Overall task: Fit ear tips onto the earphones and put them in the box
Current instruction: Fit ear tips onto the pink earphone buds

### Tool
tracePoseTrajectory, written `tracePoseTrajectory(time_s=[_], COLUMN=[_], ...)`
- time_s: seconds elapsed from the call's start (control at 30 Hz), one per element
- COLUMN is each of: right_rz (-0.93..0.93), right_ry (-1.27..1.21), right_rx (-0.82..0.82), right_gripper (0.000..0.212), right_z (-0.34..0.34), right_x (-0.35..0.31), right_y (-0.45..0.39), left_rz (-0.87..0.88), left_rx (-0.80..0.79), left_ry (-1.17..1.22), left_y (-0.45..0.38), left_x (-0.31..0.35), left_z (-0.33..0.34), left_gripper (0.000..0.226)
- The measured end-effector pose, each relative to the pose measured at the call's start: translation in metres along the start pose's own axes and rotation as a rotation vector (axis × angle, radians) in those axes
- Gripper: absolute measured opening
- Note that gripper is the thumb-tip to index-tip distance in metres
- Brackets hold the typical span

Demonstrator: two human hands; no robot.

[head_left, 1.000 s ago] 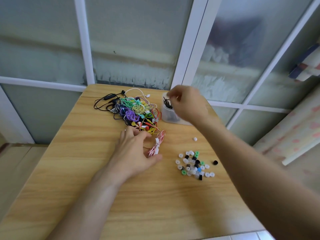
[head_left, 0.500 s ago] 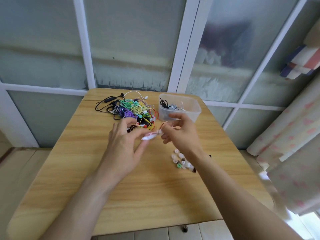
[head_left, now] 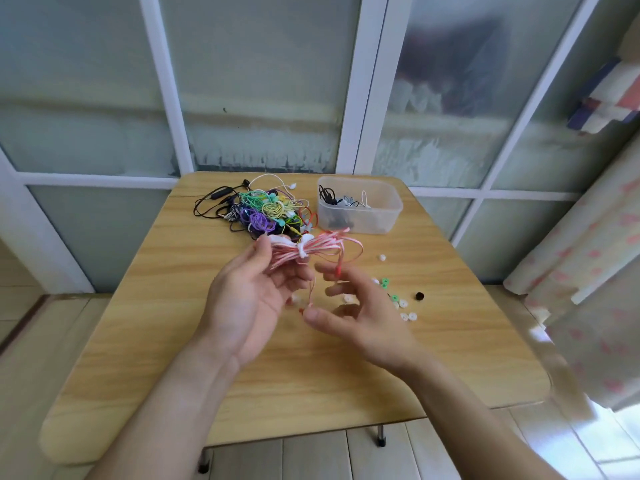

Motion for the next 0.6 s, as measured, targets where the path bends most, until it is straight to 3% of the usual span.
tracePoseTrajectory(time_s=[0.1, 0.2, 0.3, 0.47, 0.6], right_rz=[0.040, 0.096, 0.237, 0.310, 0.357], right_ry=[-0.047, -0.129, -0.313, -0.296, -0.370], right_rx=[-0.123, -0.166, -0.168, -0.020, 0.012], right_gripper=[0.023, 0.017, 0.013, 0.015, 0.022], right_z=[0.007, 0.008, 0.003, -0.024, -0.044], right_x=[0.002, 0.001, -0.001, 0.003, 0.003], right_y=[0.002, 0.004, 0.007, 0.006, 0.006], left_rz=[-0.148, -0.276, -0.315, -0.306, -0.275], left_rx=[-0.061, -0.039, 0.009, -0.041, -0.080], left_ry=[0.167, 0.172, -0.064, -0.586, -0.675], left_y=[0.003, 0.004, 0.001, 0.002, 0.005], left_x=[-0.002, -0.007, -0.009, -0.016, -0.021], left_z=[0.002, -0.002, -0.008, -0.013, -0.019], left_gripper=[0.023, 0.025, 0.036, 0.021, 0.021])
Point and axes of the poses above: each hand's wrist, its own y-axis away from the middle knuckle, its own z-axis out of the palm, x = y × z, the point moved 4 cm from there along -y, towards the middle knuckle, and after that the axes turned 11 degrees about -y, right-handed, at the moved point
